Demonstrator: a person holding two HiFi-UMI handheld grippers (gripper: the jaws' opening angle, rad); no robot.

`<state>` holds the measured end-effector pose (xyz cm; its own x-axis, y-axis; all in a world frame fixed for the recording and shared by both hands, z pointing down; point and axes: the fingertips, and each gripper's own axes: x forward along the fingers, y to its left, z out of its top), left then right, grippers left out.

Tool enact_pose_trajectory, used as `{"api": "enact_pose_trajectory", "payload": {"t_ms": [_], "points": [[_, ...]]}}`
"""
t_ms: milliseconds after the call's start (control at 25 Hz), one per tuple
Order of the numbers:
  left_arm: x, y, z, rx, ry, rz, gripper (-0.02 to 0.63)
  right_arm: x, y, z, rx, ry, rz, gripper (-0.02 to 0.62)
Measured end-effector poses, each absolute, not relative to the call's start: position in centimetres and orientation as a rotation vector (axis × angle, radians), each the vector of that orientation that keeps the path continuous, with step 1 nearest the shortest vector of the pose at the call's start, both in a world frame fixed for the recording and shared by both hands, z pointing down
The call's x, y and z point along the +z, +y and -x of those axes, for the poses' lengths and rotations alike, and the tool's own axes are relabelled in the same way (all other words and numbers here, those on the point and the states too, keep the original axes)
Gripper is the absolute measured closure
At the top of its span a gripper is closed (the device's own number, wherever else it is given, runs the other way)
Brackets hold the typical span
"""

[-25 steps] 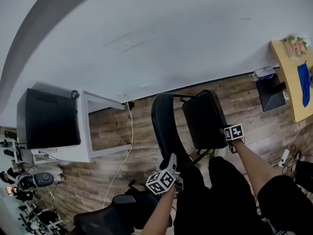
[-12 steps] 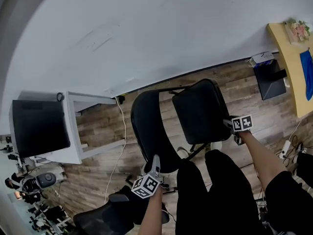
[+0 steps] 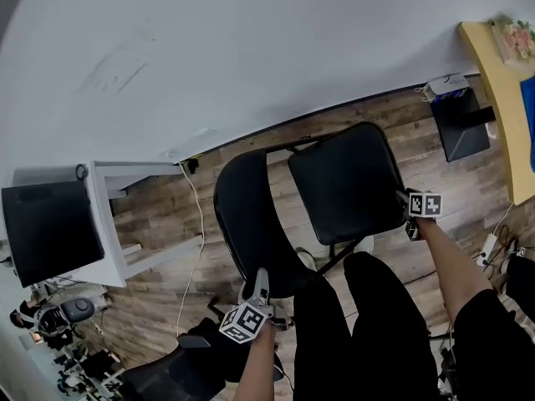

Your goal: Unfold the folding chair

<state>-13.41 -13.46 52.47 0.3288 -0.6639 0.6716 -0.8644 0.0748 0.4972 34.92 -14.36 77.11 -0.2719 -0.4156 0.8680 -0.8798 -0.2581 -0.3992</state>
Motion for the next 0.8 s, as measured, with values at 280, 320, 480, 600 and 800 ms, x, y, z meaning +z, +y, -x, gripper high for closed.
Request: {"api": "enact_pose_trajectory", "payload": {"t_ms": [280, 320, 480, 600, 800], "points": [[54.4, -13.4, 8.9, 0.235, -1.371, -1.67, 0.471, 82.4, -14.3, -40.7, 1.562, -1.541, -1.631, 0.408], [54.6, -13.5, 8.4, 0.235, -1.362, -1.681, 0.472, 83.0, -14.2, -41.2, 1.57, -1.532, -1.639, 0.408], [54.5, -14.0, 6.3, 0.256, -1.312, -1.748, 0.483, 85.1, -12.9, -41.9, 1.612, -1.472, -1.633, 0.408], [54.3, -13.9, 3.4, 0.296, -1.255, -1.797, 0.486, 87.2, -10.9, -42.3, 1.656, -1.378, -1.606, 0.408], [54.4, -13.9, 1.3, 0.313, -1.278, -1.798, 0.491, 88.6, -9.5, -42.0, 1.559, -1.372, -1.538, 0.433]]}}
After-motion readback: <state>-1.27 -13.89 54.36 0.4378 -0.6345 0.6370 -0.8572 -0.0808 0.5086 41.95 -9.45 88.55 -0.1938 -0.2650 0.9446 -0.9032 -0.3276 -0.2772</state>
